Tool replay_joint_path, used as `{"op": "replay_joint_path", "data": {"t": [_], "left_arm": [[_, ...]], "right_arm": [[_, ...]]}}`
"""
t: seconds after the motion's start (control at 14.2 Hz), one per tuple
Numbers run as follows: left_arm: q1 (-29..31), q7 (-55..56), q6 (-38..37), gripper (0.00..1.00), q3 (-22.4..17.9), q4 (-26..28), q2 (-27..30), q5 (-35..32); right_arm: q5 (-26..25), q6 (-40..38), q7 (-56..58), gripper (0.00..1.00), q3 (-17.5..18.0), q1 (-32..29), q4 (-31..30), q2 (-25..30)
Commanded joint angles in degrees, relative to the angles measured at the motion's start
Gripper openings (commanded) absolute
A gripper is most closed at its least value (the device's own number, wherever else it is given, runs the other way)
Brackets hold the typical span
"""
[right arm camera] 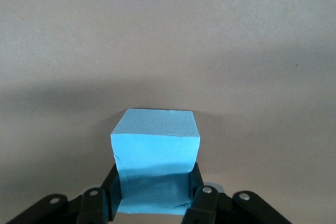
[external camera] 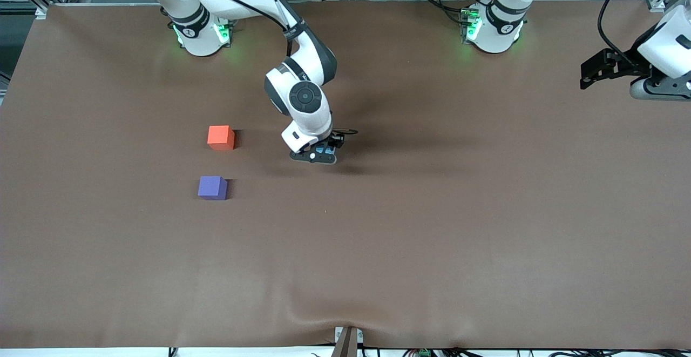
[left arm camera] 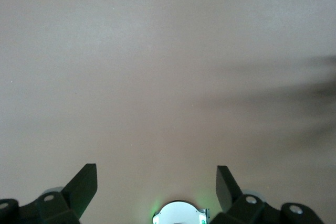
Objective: Place blue block between orange and purple blocks
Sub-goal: 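Carry the blue cube with the right gripper toward the orange cube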
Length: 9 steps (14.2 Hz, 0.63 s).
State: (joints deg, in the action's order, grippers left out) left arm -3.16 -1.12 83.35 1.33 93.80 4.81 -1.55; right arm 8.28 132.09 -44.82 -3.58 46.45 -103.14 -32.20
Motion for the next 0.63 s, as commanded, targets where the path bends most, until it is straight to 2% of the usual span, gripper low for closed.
{"op": "replay_joint_path", "data": {"t": [0.0,0.21,0.42,0.56], "left_arm": [[0.8,-0.1,-0.6,1.00,1.3,0.3,0.8,-0.4],[0.9,0.1,-0.6,1.00,1.5,-0.1,0.6,-0.3],[0.8,0.4,-0.6,1.00,1.7,0.0,0.5,-0.3],[0.8,0.5,-0.6,1.00,1.8,0.0,0.6,-0.2]], "right_arm": [[-0.6,-11.9,0.0,0.00,-0.4,-2.7,3.0,5.1],[-0.8,-23.0,0.6,0.00,-0.5,-9.4,6.1,11.9],[-1.1,-26.9,11.3,0.00,-0.6,-15.5,4.5,16.0],[-1.2,-25.4,17.7,0.00,-0.6,-19.9,-0.7,19.8]]}}
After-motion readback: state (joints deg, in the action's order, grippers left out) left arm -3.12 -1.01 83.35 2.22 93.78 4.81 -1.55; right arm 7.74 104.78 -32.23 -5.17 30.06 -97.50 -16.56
